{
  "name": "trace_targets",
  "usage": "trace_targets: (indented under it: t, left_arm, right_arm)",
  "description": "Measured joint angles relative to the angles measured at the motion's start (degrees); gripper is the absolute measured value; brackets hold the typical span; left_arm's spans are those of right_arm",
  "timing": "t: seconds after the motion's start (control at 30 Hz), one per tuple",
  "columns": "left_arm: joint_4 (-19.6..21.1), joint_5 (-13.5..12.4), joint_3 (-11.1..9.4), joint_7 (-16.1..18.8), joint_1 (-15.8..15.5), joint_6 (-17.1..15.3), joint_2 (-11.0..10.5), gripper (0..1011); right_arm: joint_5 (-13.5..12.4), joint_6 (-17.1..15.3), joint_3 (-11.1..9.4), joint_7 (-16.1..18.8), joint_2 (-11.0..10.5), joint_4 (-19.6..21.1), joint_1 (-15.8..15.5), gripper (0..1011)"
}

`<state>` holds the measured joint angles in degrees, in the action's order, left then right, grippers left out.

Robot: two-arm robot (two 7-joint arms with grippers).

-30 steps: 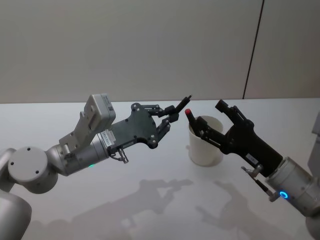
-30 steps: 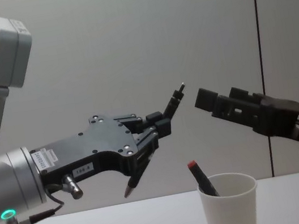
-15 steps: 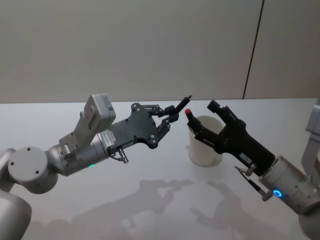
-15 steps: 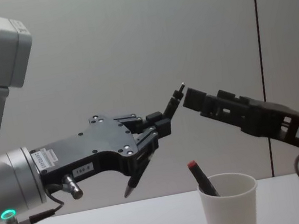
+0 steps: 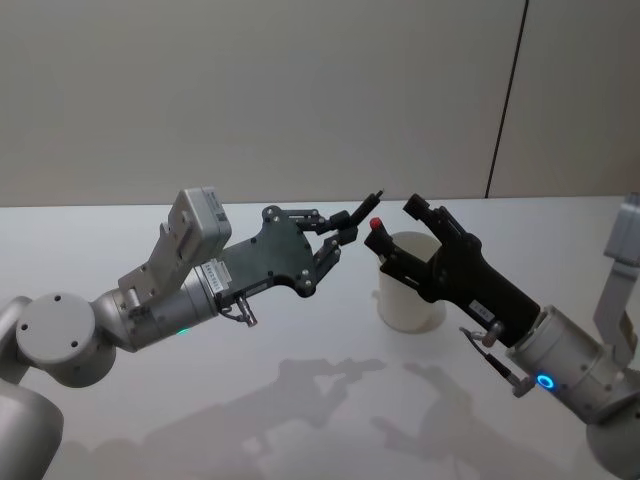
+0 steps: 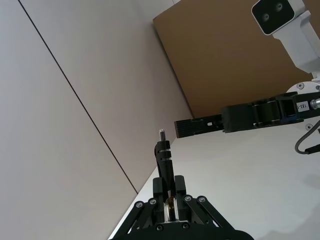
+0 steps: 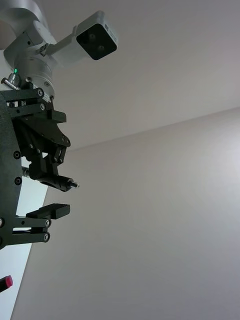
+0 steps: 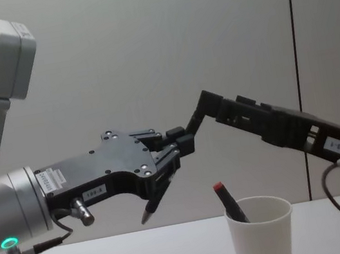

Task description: Place the pen into the pen holder.

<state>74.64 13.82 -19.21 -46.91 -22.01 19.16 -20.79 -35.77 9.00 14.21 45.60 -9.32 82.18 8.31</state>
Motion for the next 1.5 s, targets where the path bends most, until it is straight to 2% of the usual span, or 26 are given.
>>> trace_targets:
  t: [0.67, 1.5]
  left_arm:
    - [0.0, 0.0, 0.0, 0.0, 0.0, 0.0, 0.0, 142]
    - [0.0, 0.0, 0.0, 0.0, 0.0, 0.0, 0.0, 142]
  right_arm:
    - [-0.66, 0.65, 0.77, -0.86, 0.54, -0.91, 1.2, 1002]
    - [1.08, 1.27, 1.76, -2.48, 1.67, -4.52, 3.88, 1002]
